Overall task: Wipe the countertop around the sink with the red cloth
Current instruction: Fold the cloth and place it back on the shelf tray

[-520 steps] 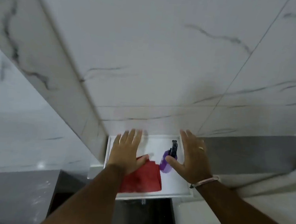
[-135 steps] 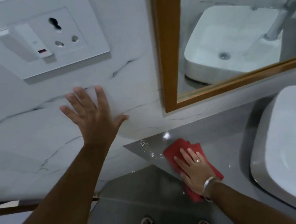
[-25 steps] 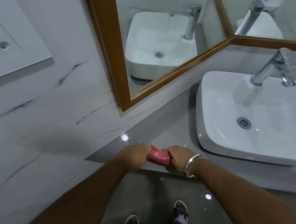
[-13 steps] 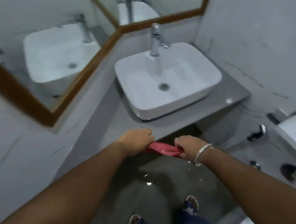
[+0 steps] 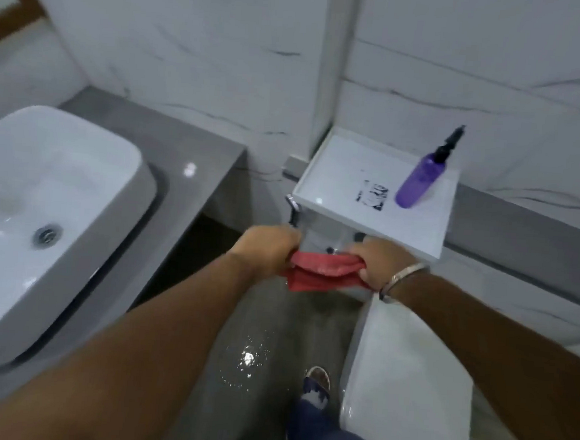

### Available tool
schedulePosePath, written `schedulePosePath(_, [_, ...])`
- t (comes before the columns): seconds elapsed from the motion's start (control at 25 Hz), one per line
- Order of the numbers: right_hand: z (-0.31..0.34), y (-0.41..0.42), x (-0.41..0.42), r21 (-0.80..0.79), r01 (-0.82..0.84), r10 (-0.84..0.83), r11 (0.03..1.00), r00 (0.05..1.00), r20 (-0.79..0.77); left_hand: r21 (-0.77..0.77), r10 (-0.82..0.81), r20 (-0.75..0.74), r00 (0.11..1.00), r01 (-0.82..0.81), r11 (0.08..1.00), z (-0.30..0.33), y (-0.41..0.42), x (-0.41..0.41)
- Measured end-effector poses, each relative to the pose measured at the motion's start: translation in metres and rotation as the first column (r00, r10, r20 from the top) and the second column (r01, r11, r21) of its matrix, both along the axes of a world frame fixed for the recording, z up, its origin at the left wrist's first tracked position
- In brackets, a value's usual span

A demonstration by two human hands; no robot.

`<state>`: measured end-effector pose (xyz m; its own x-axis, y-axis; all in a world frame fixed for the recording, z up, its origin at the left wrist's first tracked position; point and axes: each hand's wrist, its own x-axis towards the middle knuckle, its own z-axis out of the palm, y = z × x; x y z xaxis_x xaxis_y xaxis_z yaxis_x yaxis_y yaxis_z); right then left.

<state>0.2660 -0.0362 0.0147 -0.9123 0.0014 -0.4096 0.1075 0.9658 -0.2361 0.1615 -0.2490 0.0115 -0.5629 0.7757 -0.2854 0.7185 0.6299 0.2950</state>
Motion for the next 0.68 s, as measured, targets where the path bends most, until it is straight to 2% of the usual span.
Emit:
schedulePosePath(0.16, [0.016,0.075,-0.053,0.041,0.150,-0.137,0.988,0.964,-0.227,0.110,-0.039,-0.231,0.972,0.066,0.992,0.024,0.085,-0.080])
schedulePosePath(0.24, [0.006,0.092,-0.081,0.109,0.188,-0.146,0.976,0.940,-0.309,0.072,-0.056,-0.329,0.943,0.084,0.994,0.022,0.113,-0.110])
schedulePosePath(0.28, [-0.006,0.096,-0.094,0.153,0.191,-0.141,0.969,0.947,-0.289,0.012,-0.090,-0.349,0.933,0.100,0.995,0.015,0.124,-0.122])
schedulePosePath(0.36, [-0.044,0.094,-0.104,0.234,0.138,-0.118,0.962,0.988,-0.097,-0.180,-0.221,-0.300,0.928,0.173,0.968,-0.011,0.133,-0.130])
schedulePosePath(0.44, [-0.080,0.085,-0.101,0.219,0.134,-0.158,0.966,0.983,0.098,-0.330,-0.333,-0.184,0.925,0.261,0.907,-0.042,0.126,-0.131])
schedulePosePath(0.48, [-0.092,0.081,-0.098,0.185,0.184,-0.208,0.965,0.971,0.121,-0.338,-0.344,-0.154,0.926,0.278,0.899,-0.053,0.122,-0.132])
schedulePosePath(0.56, [-0.106,0.072,-0.097,0.140,0.297,-0.304,0.945,0.952,0.030,-0.277,-0.339,-0.146,0.929,0.290,0.916,-0.067,0.116,-0.136])
schedulePosePath(0.68, [-0.095,0.063,-0.100,0.129,0.396,-0.399,0.909,0.917,-0.005,-0.250,-0.373,-0.097,0.923,0.340,0.906,-0.065,0.111,-0.143])
